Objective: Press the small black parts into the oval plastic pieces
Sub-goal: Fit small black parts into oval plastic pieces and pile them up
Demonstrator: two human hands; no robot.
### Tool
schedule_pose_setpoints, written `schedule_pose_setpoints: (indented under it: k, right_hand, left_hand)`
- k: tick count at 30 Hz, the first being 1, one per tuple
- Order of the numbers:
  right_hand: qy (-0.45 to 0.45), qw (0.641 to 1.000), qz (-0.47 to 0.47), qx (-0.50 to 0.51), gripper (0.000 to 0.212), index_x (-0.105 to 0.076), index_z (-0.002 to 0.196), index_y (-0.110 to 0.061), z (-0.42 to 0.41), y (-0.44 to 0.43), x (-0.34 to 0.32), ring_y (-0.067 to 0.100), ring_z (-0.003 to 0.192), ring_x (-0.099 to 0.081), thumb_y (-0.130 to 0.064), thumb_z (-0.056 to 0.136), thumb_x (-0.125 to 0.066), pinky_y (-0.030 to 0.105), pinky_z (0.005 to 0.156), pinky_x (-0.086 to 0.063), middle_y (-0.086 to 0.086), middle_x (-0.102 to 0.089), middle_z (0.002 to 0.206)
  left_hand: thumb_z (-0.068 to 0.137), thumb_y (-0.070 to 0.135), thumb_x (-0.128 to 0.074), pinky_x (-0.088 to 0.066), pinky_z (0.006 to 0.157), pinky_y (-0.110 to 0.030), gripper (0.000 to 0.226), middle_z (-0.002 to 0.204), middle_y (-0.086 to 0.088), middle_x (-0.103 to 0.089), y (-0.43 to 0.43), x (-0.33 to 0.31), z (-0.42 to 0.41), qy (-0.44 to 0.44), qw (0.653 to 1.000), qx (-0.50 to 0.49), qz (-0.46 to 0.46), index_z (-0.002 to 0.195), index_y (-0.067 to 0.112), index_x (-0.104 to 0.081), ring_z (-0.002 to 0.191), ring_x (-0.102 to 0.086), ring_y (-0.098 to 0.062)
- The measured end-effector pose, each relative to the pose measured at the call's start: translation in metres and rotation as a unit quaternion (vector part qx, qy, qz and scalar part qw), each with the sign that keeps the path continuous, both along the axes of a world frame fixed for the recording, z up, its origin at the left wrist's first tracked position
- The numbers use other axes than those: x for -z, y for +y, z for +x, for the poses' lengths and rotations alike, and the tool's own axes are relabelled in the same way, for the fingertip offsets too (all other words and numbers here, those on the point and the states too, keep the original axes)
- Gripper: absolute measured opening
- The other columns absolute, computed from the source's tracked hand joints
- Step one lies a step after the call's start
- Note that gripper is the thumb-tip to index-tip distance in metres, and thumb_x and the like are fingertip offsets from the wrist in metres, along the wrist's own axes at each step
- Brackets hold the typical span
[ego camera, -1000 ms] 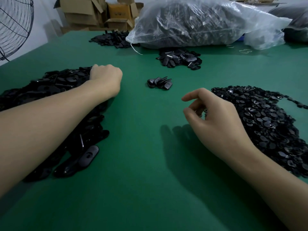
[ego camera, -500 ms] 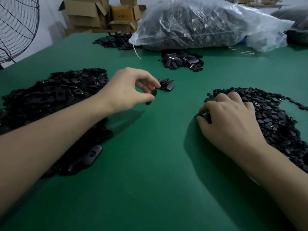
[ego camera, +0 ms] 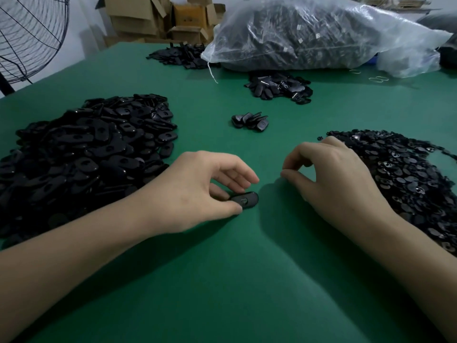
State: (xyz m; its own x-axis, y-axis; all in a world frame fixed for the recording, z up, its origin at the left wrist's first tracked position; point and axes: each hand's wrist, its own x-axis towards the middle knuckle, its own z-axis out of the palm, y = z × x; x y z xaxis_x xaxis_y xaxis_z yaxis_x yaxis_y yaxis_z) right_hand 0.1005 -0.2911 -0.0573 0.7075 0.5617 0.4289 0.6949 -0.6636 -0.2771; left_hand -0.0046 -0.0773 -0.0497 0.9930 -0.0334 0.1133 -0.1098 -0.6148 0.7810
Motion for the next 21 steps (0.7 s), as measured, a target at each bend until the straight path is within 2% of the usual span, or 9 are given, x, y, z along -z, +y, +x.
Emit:
schedule_pose_setpoints:
  k: [2, 4, 5, 8, 10, 12, 14, 17, 21]
  right_hand:
    - [0.010, 0.999, 0.048, -0.017, 0.007, -0.067, 0.087, -0.026, -0.001, 0.002, 0.001, 0.009, 0.083, -0.054, -0.028, 0.088, -0.075, 0.030, 0.074, -0.043, -0.023, -0.055, 0.076]
    - [0.059, 0.992, 0.110, -0.033, 0.009, -0.067, 0.085, -0.029, -0.003, 0.004, 0.000, 0.000, 0.075, -0.059, -0.029, 0.087, -0.076, 0.013, 0.068, -0.041, -0.017, -0.067, 0.075]
    - [0.090, 0.986, 0.135, -0.041, 0.009, -0.068, 0.083, -0.030, -0.004, 0.005, 0.001, -0.003, 0.071, -0.060, -0.029, 0.087, -0.076, 0.010, 0.065, -0.040, -0.015, -0.070, 0.074]
    - [0.199, 0.962, 0.178, -0.060, 0.008, -0.072, 0.083, -0.028, -0.005, 0.006, 0.005, 0.002, 0.070, -0.065, -0.031, 0.087, -0.077, 0.015, 0.064, -0.046, -0.011, -0.074, 0.079]
    - [0.297, 0.922, 0.234, -0.082, 0.006, -0.076, 0.086, -0.023, -0.007, 0.008, 0.007, 0.012, 0.077, -0.071, -0.029, 0.086, -0.078, 0.024, 0.074, -0.054, -0.005, -0.077, 0.084]
    - [0.365, 0.881, 0.283, -0.101, 0.005, -0.077, 0.090, -0.021, -0.008, 0.008, 0.008, 0.014, 0.086, -0.074, -0.024, 0.086, -0.078, 0.024, 0.081, -0.057, -0.002, -0.079, 0.089]
    - [0.390, 0.861, 0.306, -0.116, 0.008, -0.077, 0.092, -0.019, -0.009, 0.009, 0.008, 0.013, 0.092, -0.075, -0.018, 0.085, -0.078, 0.020, 0.084, -0.056, 0.000, -0.080, 0.092]
    - [0.401, 0.848, 0.325, -0.122, 0.014, -0.076, 0.093, -0.017, -0.011, 0.010, 0.006, 0.016, 0.095, -0.076, -0.012, 0.081, -0.079, 0.024, 0.088, -0.057, 0.004, -0.080, 0.092]
    - [0.405, 0.845, 0.332, -0.108, 0.028, -0.076, 0.095, -0.016, -0.015, 0.012, 0.001, 0.017, 0.091, -0.076, -0.024, 0.068, -0.081, 0.026, 0.088, -0.058, 0.004, -0.080, 0.089]
  left_hand:
    - [0.080, 0.006, -0.084, -0.058, 0.085, -0.019, 0.042, 0.099, 0.015, -0.075, -0.001, 0.001, -0.001, -0.003, 1.000, 0.003, 0.023, 0.110, 0.033, -0.075, 0.099, -0.070, 0.003]
    - [0.080, 0.010, -0.085, -0.058, 0.085, -0.019, 0.042, 0.099, 0.016, -0.075, -0.001, 0.001, -0.001, -0.008, 0.999, -0.006, 0.034, 0.112, 0.035, -0.075, 0.097, -0.070, 0.004]
    - [0.080, 0.013, -0.087, -0.058, 0.084, -0.020, 0.041, 0.098, 0.017, -0.075, 0.000, 0.001, -0.001, -0.009, 0.999, -0.010, 0.038, 0.112, 0.036, -0.075, 0.096, -0.070, 0.004]
    - [0.077, 0.022, -0.089, -0.057, 0.077, -0.019, 0.038, 0.095, 0.023, -0.075, 0.002, 0.000, -0.001, -0.025, 0.997, -0.017, 0.076, 0.108, 0.039, -0.076, 0.090, -0.070, 0.005]
    - [0.075, 0.027, -0.090, -0.056, 0.071, -0.018, 0.036, 0.093, 0.023, -0.074, 0.003, 0.002, -0.001, -0.040, 0.994, -0.028, 0.095, 0.106, 0.040, -0.076, 0.083, -0.070, 0.005]
    - [0.073, 0.028, -0.092, -0.056, 0.071, -0.018, 0.036, 0.092, 0.020, -0.075, 0.004, 0.006, 0.000, -0.042, 0.996, -0.048, 0.069, 0.105, 0.039, -0.077, 0.079, -0.071, 0.003]
    - [0.071, 0.028, -0.092, -0.059, 0.075, -0.021, 0.037, 0.093, 0.017, -0.076, 0.004, 0.010, 0.002, -0.032, 0.997, -0.065, 0.010, 0.104, 0.038, -0.078, 0.079, -0.072, -0.002]
    - [0.071, 0.025, -0.092, -0.060, 0.083, -0.025, 0.035, 0.095, 0.014, -0.078, 0.002, 0.015, 0.002, -0.032, 0.993, -0.077, -0.086, 0.102, 0.034, -0.078, 0.083, -0.074, -0.008]
    - [0.073, 0.019, -0.091, -0.059, 0.080, -0.019, 0.035, 0.095, 0.012, -0.078, -0.004, 0.020, -0.001, -0.084, 0.984, -0.088, -0.127, 0.103, 0.032, -0.077, 0.085, -0.075, -0.007]
